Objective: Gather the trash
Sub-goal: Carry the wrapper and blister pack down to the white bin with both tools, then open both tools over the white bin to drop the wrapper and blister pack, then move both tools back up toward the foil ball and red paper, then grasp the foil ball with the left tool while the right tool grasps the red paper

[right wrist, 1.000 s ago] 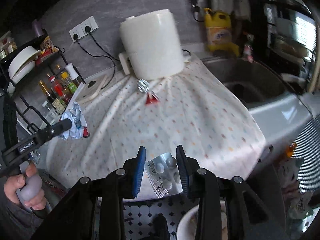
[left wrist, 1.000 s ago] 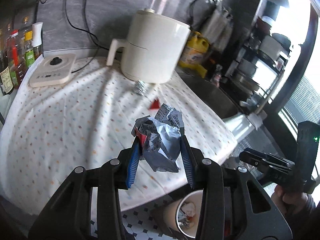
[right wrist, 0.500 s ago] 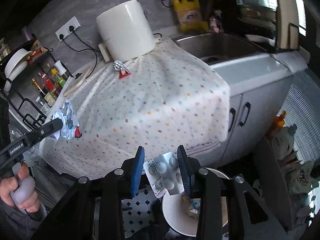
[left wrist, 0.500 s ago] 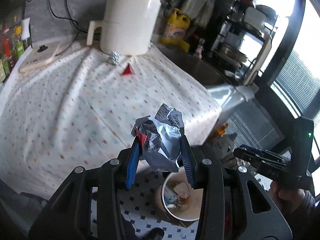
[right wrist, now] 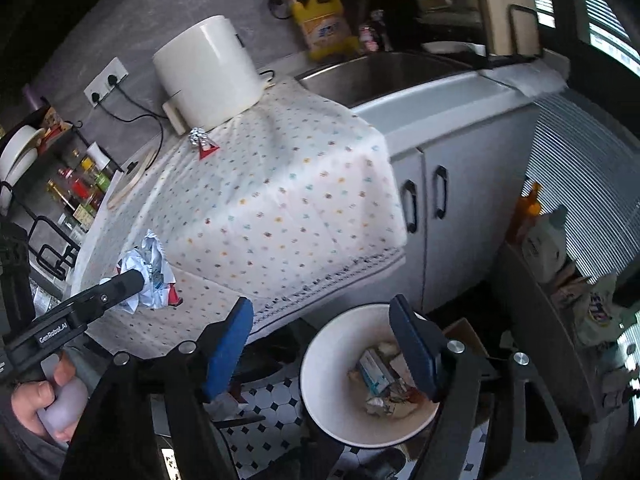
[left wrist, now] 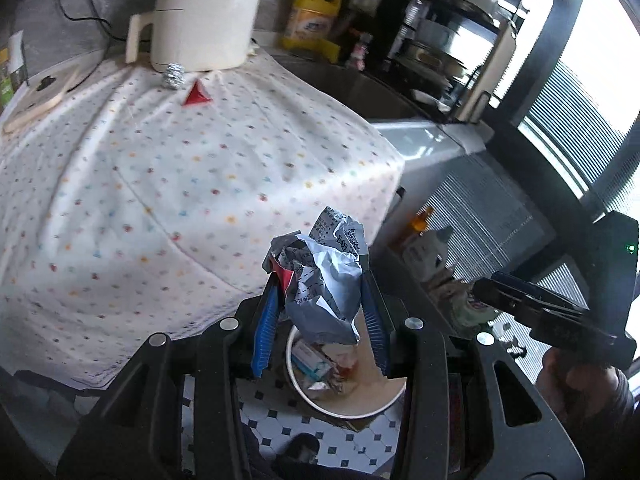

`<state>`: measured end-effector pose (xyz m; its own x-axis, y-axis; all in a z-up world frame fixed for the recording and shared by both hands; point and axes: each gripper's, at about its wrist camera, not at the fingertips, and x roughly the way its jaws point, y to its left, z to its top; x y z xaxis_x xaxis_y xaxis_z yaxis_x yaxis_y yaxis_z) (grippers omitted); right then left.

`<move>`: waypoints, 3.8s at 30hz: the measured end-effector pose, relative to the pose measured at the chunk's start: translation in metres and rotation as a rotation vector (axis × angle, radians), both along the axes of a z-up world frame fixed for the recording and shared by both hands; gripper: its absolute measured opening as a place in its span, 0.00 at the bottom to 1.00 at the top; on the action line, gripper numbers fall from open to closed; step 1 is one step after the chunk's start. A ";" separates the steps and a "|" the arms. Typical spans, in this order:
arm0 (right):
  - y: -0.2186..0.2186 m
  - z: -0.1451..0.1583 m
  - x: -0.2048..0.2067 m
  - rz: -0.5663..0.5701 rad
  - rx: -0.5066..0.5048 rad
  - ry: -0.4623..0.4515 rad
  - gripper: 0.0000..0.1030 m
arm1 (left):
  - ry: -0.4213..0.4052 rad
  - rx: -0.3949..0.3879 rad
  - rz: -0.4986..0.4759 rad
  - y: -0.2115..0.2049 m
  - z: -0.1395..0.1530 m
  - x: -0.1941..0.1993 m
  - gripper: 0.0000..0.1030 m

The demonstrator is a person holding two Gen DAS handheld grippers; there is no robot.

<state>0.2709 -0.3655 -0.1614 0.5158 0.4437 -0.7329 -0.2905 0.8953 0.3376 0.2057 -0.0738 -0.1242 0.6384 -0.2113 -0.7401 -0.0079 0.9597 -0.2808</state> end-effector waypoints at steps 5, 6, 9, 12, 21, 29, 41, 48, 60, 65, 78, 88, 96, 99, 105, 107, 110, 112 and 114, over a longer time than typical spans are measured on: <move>-0.026 -0.002 -0.009 -0.048 0.008 0.008 0.69 | 0.014 -0.005 -0.053 -0.025 -0.006 0.001 0.39; -0.030 -0.002 -0.011 -0.057 0.008 0.008 0.70 | 0.017 -0.008 -0.062 -0.029 -0.007 0.001 0.39; -0.046 0.000 -0.017 -0.093 0.010 0.000 0.72 | 0.032 -0.013 -0.101 -0.046 -0.013 0.003 0.40; -0.062 0.003 -0.024 -0.130 0.011 -0.013 0.72 | 0.048 -0.016 -0.145 -0.064 -0.020 0.007 0.41; -0.103 -0.006 -0.043 -0.227 0.008 0.010 0.72 | 0.134 -0.038 -0.244 -0.102 -0.049 0.023 0.62; -0.103 -0.011 -0.040 -0.233 0.020 0.022 0.72 | 0.127 -0.008 -0.172 -0.077 -0.041 0.027 0.83; -0.042 0.016 -0.009 -0.091 0.052 -0.040 0.80 | 0.004 0.038 0.016 -0.010 0.011 0.011 0.94; -0.005 0.038 0.003 -0.024 0.064 -0.078 0.92 | -0.040 0.092 0.136 0.027 0.039 0.003 0.94; 0.055 0.075 0.030 0.036 0.043 -0.151 0.92 | -0.144 0.078 0.253 0.080 0.074 0.002 0.94; 0.086 0.087 0.051 0.013 0.026 -0.185 0.92 | -0.162 0.081 0.281 0.104 0.079 0.022 0.94; 0.183 0.096 0.111 -0.012 -0.007 -0.239 0.92 | -0.190 0.097 0.221 0.189 0.087 0.073 0.94; 0.267 0.082 0.153 0.028 -0.027 -0.236 0.92 | -0.187 0.135 0.241 0.259 0.080 0.094 0.94; 0.320 0.064 0.182 0.057 -0.061 -0.215 0.92 | -0.165 0.119 0.252 0.310 0.069 0.107 0.94; 0.336 0.052 0.195 0.070 -0.068 -0.190 0.92 | -0.152 0.107 0.254 0.326 0.062 0.113 0.94; 0.364 0.038 0.214 0.107 -0.078 -0.179 0.90 | -0.139 0.087 0.256 0.353 0.047 0.129 0.94; 0.371 0.035 0.220 0.106 -0.090 -0.176 0.87 | -0.137 0.081 0.255 0.358 0.043 0.137 0.94; 0.376 0.029 0.231 0.097 -0.110 -0.153 0.82 | -0.133 0.057 0.258 0.364 0.038 0.150 0.94; 0.377 0.026 0.237 0.095 -0.116 -0.146 0.80 | -0.138 0.030 0.249 0.365 0.034 0.159 0.94; 0.379 0.021 0.244 0.098 -0.122 -0.132 0.78 | -0.133 0.023 0.234 0.363 0.030 0.170 0.93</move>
